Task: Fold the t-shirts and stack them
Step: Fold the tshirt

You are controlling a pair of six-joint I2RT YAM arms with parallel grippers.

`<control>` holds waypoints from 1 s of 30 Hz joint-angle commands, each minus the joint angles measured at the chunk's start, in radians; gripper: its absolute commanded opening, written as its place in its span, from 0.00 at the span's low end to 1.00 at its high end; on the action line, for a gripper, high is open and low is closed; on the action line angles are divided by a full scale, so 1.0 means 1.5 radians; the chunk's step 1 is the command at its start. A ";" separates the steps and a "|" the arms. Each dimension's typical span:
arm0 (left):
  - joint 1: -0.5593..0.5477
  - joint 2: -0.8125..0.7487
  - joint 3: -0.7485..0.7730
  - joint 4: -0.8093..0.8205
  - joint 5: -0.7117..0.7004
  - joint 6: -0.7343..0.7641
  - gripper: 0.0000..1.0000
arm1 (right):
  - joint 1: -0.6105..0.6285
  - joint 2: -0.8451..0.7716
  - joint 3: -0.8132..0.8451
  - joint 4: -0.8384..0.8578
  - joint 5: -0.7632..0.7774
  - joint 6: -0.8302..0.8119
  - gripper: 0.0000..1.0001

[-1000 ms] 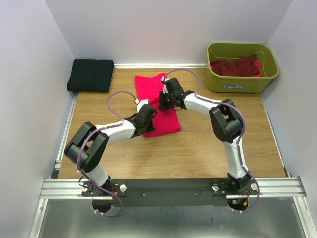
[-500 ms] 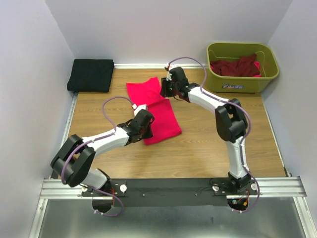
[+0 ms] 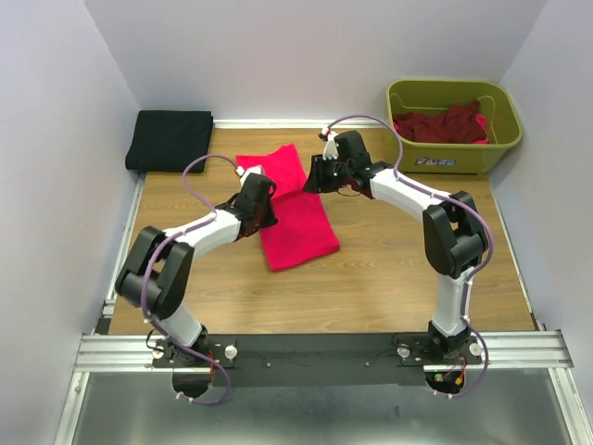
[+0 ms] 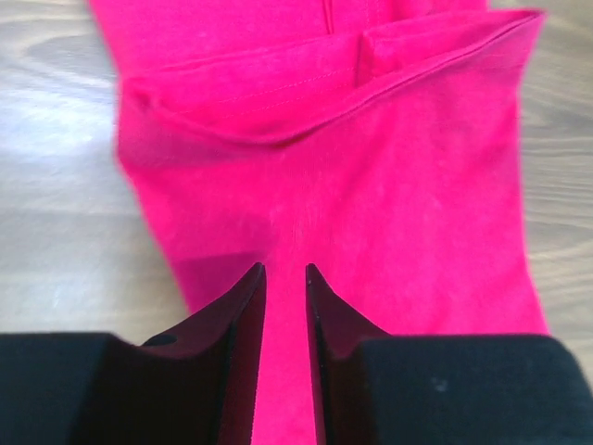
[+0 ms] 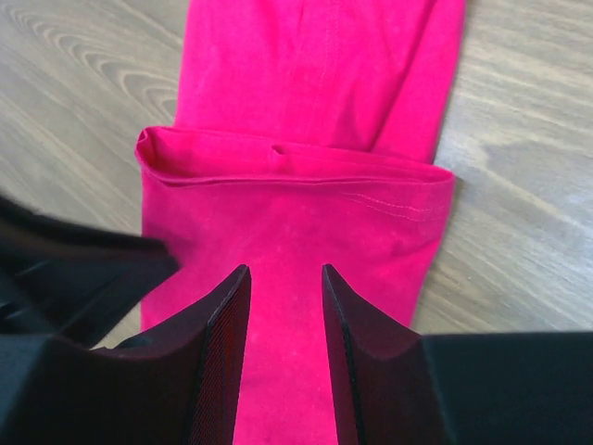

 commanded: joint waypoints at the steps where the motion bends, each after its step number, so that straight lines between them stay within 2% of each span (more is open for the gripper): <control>1: 0.016 0.058 0.046 0.008 0.016 0.047 0.30 | -0.002 0.004 -0.009 0.006 -0.037 0.007 0.43; 4: 0.044 0.093 0.082 0.008 0.015 0.056 0.29 | -0.003 0.015 -0.004 0.005 -0.037 0.009 0.43; 8: 0.116 0.142 0.141 0.010 0.030 0.082 0.29 | -0.009 0.038 0.010 0.006 -0.050 0.020 0.43; 13: 0.153 0.249 0.230 -0.008 0.085 0.103 0.29 | -0.019 0.075 0.049 0.005 -0.066 0.040 0.43; 16: 0.168 0.267 0.265 -0.018 0.116 0.107 0.29 | -0.029 0.096 0.074 0.007 -0.087 0.060 0.43; 18: 0.174 0.246 0.257 -0.013 0.138 0.099 0.29 | -0.037 0.102 0.082 0.008 -0.105 0.066 0.43; 25: 0.175 0.054 0.162 0.019 0.146 0.052 0.31 | -0.056 0.118 0.106 0.016 -0.182 0.081 0.43; 30: 0.164 -0.005 0.062 0.040 0.206 0.019 0.33 | -0.065 0.129 0.089 0.016 -0.211 0.076 0.43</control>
